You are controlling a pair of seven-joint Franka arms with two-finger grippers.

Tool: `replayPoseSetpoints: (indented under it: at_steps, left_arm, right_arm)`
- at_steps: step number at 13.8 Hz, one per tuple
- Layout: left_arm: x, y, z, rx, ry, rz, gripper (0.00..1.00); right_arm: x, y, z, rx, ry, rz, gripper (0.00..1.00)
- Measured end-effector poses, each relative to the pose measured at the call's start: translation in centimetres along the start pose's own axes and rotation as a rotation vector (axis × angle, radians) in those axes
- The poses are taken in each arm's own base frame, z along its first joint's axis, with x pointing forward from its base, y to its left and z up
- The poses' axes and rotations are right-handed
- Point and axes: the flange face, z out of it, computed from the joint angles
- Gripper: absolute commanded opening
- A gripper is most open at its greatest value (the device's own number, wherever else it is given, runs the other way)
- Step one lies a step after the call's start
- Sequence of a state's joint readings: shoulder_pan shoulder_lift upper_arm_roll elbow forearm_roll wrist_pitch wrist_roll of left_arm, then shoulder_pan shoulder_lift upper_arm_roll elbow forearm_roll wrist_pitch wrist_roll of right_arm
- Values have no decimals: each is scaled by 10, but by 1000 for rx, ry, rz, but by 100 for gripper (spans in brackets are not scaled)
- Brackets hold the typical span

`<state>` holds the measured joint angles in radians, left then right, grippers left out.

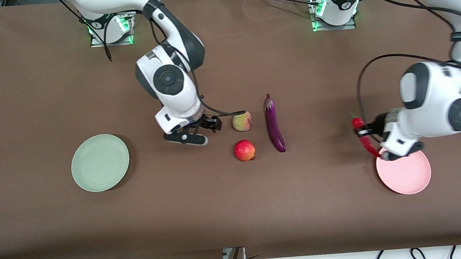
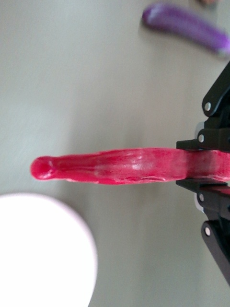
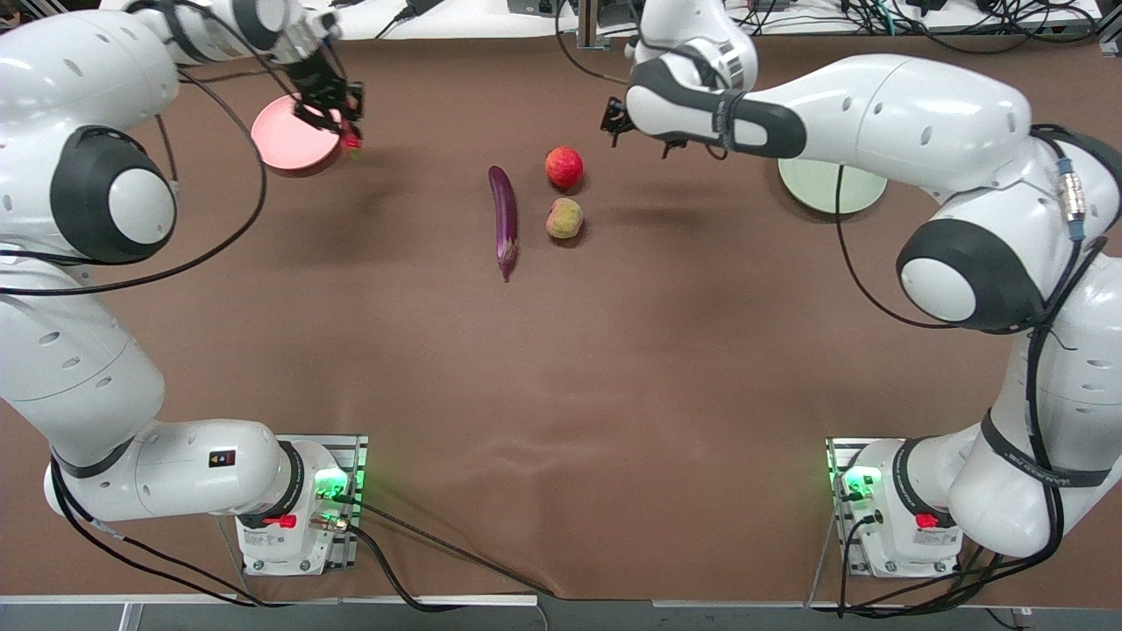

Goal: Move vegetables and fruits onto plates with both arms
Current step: 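Release the chili on the pink plate while the right gripper grasps the peach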

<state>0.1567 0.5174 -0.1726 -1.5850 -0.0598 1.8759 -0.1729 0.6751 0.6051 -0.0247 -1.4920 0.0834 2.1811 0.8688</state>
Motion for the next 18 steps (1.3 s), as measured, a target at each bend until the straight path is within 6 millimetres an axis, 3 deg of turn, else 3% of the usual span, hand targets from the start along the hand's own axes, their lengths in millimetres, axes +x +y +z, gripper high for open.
replayPoseSetpoints:
  at_steps: [2,4,6,9,10,11,12,15,18]
  left_arm:
    - [16,-60,1,28,6,97,0]
    - [40,-108,16,73,8,183,0]
    - [69,-125,31,109,44,227,0]
    - [101,-117,54,106,139,249,0]
    - [105,-113,59,104,158,252,9]
    - [108,-109,64,103,170,254,45]
    - [110,-104,69,102,176,257,99]
    - [112,-99,74,100,187,258,100]
    - [116,-104,63,85,210,232,100]
  right_arm:
    - [-15,-16,15,24,8,11,100]
    - [-37,-34,30,49,20,13,100]
    - [-62,-55,50,84,41,7,100]
    - [-80,-66,78,99,50,-4,100]
    - [-83,-66,84,95,47,-7,100]
    - [-85,-66,90,91,45,-10,100]
    - [-88,-67,95,90,45,-14,100]
    - [-98,-69,112,78,42,-31,100]
    - [-100,-69,122,77,44,-35,100]
